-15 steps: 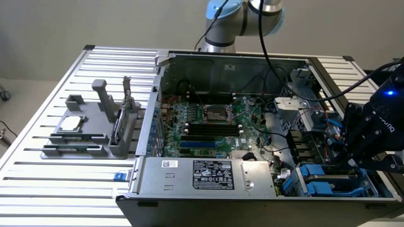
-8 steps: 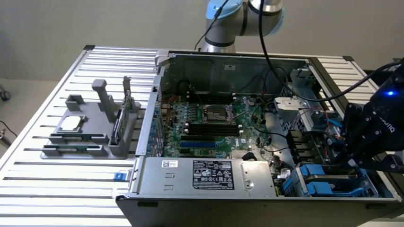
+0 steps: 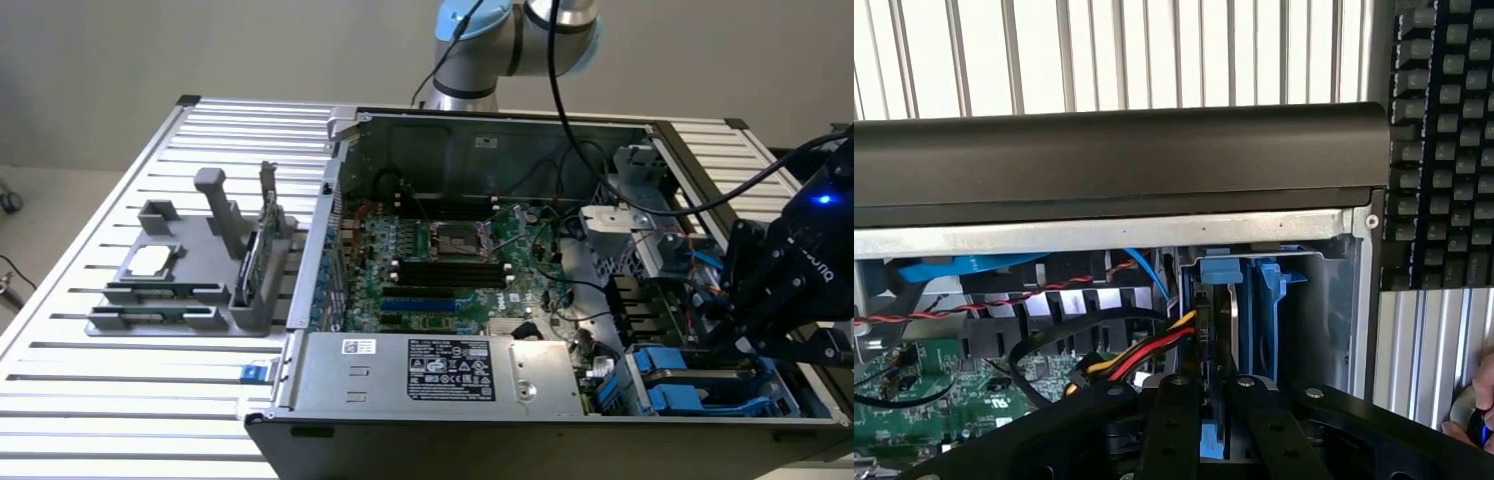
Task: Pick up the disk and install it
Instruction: 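Insert the first disk wire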
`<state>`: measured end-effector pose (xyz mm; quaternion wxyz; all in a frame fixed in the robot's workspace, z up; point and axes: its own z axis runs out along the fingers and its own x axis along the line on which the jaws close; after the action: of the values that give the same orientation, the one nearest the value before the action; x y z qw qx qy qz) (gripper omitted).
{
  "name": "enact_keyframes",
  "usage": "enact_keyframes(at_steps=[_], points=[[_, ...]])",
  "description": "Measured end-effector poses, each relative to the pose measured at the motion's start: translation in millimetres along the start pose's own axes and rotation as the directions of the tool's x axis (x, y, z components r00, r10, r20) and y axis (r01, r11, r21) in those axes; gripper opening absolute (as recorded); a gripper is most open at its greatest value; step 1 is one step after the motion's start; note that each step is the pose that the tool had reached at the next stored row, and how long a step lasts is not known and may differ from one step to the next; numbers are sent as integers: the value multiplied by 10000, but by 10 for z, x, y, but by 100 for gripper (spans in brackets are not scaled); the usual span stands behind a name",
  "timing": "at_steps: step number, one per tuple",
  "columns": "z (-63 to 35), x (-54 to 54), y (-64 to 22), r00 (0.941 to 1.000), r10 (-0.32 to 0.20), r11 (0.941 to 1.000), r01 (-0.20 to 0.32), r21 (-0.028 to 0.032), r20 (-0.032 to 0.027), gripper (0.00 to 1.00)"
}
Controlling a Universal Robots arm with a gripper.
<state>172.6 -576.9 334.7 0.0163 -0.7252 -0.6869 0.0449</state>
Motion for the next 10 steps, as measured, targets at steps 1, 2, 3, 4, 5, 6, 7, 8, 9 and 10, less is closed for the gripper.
enact_keyframes(at_steps=[1, 2, 3, 4, 5, 6, 7, 8, 9, 10], points=[[2, 0, 0, 10000, 1, 10000, -1, 0, 2, 16], [3, 0, 0, 10000, 0, 10000, 0, 0, 2, 16], [3, 0, 0, 10000, 1, 10000, -1, -1, 2, 16], [5, 0, 0, 10000, 0, 10000, 0, 0, 0, 16], [5, 0, 0, 10000, 0, 10000, 0, 0, -1, 16], [6, 0, 0, 10000, 0, 10000, 0, 0, -2, 16], [6, 0, 0, 10000, 0, 10000, 0, 0, -2, 16], [6, 0, 0, 10000, 0, 10000, 0, 0, -2, 16], [6, 0, 0, 10000, 0, 10000, 0, 0, -2, 16], [6, 0, 1, 10000, 0, 10000, 0, 0, -3, 16]])
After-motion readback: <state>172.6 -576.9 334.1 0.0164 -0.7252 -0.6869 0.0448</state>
